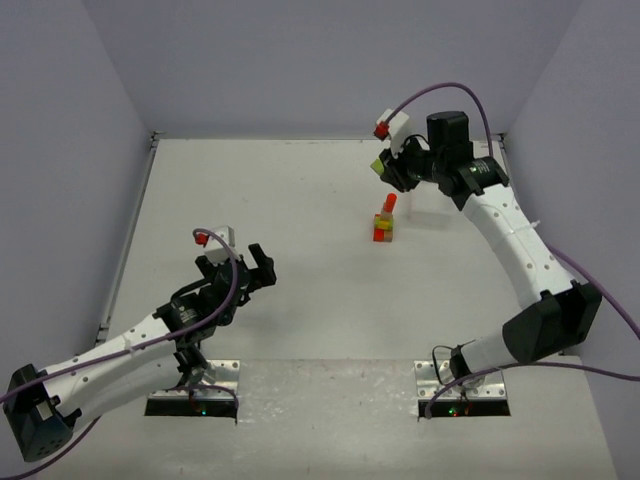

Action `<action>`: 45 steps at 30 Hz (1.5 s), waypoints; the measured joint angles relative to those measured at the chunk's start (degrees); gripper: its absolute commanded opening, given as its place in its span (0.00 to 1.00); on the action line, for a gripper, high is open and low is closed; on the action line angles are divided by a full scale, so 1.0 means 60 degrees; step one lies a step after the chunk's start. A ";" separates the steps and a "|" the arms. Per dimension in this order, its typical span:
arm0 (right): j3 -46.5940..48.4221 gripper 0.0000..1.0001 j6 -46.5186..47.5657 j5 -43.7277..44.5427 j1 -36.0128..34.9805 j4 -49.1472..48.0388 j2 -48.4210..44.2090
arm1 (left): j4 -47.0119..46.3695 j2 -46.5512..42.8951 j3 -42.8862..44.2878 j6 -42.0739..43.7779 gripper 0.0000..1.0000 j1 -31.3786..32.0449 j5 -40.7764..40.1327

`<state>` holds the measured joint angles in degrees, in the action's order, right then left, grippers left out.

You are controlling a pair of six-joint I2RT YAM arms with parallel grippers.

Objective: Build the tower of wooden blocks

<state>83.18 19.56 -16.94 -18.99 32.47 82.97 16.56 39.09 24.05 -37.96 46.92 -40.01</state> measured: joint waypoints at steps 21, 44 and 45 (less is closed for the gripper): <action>0.0122 0.20 0.3728 -0.0457 0.0449 0.2447 0.1178 | 0.0284 -0.0225 0.0594 0.0798 1.00 0.0000 -0.0164; 0.0599 0.24 0.3950 -0.0267 0.0746 0.2126 0.1917 | 0.0280 -0.0076 0.0594 0.1007 1.00 0.0000 -0.0200; 0.0590 0.24 0.3980 -0.0277 0.0763 0.2122 0.1916 | 0.0280 -0.0076 0.0594 0.1023 1.00 0.0000 -0.0200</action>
<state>86.72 43.44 -18.60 -14.41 45.21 94.46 18.24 38.63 27.62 -31.82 46.92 -41.21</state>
